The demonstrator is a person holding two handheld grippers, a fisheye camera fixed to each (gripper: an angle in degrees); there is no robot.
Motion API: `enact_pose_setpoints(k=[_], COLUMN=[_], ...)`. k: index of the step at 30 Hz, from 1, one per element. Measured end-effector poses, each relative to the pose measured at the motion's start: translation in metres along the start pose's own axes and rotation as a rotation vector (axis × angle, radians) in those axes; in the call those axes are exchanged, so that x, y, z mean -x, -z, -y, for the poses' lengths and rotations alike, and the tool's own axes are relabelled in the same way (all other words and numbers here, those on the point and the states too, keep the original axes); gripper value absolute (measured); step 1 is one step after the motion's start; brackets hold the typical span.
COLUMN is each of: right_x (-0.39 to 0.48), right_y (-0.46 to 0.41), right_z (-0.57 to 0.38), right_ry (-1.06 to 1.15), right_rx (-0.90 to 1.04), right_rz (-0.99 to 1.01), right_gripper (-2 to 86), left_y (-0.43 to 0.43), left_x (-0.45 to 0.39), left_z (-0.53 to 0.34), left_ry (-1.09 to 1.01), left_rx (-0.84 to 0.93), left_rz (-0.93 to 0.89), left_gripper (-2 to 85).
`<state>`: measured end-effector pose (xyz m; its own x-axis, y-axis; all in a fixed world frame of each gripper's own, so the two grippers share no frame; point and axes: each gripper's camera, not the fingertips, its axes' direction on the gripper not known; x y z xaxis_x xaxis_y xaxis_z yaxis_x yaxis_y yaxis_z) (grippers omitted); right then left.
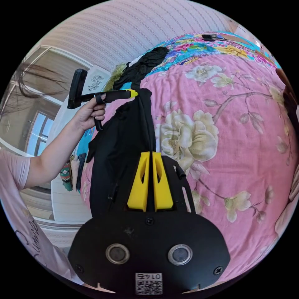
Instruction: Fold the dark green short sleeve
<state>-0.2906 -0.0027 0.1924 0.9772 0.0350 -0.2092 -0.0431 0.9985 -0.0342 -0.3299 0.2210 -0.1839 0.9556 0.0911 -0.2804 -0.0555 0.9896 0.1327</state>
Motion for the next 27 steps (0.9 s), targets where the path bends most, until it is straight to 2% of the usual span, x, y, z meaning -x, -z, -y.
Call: enact_pose_setpoints(k=[4, 6, 11, 14, 17, 20, 22, 25, 27], right_x=[-0.016, -0.023, -0.018, -0.007, 0.013, 0.05, 0.082, 0.15, 0.216], right_y=[-0.009, -0.021, -0.028, -0.028, -0.028, -0.029, -0.039, -0.08, -0.131], right_z=[0.005, 0.009, 0.014, 0.016, 0.021, 0.034, 0.048, 0.078, 0.101], right_ry=[-0.071, -0.11, -0.143, -0.14, -0.115, -0.032, 0.053, 0.241, 0.401], right_rx=[-0.008, 0.019, 0.021, 0.016, 0.025, 0.019, 0.04, 0.14, 0.24], right_rz=[-0.007, -0.014, -0.008, -0.009, -0.033, -0.065, -0.07, 0.016, 0.098], right_gripper=[0.4, 0.3, 0.0, -0.1, 0.0, 0.2, 0.3, 0.4, 0.5], left_y=[-0.041, -0.034, 0.03, 0.081, 0.136, 0.186, 0.213, 0.242, 0.255], left_x=[0.002, 0.006, 0.001, -0.002, -0.002, 0.002, 0.007, 0.004, -0.001], left_z=[0.008, 0.002, -0.027, -0.072, -0.138, -0.242, -0.346, -0.471, -0.527], left_ry=[0.021, 0.051, 0.008, -0.001, 0.085, 0.294, 0.558, 0.902, 1.036], left_rx=[0.133, 0.124, 0.153, 0.111, 0.008, -0.158, -0.224, -0.327, -0.39], left_rz=[0.076, 0.044, 0.097, 0.123, 0.149, 0.215, 0.3, 0.396, 0.412], left_gripper=[1.7, 3.5, 8.2, 8.7, 8.4, 7.9, 7.7, 7.1, 6.5])
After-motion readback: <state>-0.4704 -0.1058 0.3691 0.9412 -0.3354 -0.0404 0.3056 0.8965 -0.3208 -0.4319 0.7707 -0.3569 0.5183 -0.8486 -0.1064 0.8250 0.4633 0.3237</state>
